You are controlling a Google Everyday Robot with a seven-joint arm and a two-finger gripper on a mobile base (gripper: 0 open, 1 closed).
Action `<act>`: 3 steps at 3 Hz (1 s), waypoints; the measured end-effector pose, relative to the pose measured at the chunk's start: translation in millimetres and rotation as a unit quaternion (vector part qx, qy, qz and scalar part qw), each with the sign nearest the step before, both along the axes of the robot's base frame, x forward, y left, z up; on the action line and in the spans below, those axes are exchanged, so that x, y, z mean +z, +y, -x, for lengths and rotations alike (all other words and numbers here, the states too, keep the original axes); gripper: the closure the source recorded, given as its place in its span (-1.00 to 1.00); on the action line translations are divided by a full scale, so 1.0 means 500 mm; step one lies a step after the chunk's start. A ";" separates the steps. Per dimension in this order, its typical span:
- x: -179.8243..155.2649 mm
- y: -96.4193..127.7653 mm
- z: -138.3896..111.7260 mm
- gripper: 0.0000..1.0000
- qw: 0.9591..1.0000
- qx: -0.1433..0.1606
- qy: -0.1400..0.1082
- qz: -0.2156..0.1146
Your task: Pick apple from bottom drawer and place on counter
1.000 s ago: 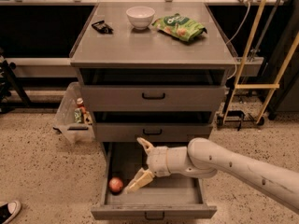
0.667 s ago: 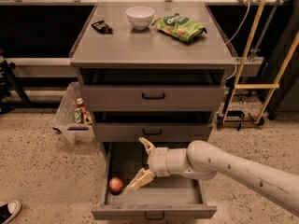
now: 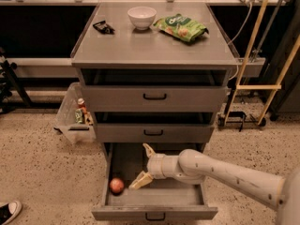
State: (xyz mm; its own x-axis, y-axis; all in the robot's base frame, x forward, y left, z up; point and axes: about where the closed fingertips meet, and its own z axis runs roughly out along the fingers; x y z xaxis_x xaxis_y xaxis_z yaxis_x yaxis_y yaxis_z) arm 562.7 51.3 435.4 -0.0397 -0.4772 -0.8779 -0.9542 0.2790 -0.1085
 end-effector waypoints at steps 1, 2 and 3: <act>-0.122 0.027 -0.040 -1.00 0.999 -0.004 -0.005 0.038; -0.224 0.076 -0.066 -1.00 0.996 0.003 -0.004 0.087; -0.319 0.147 -0.076 -1.00 0.992 0.024 0.005 0.123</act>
Offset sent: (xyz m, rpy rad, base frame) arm 0.0504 0.0730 -0.1745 -0.3022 -0.0089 0.0342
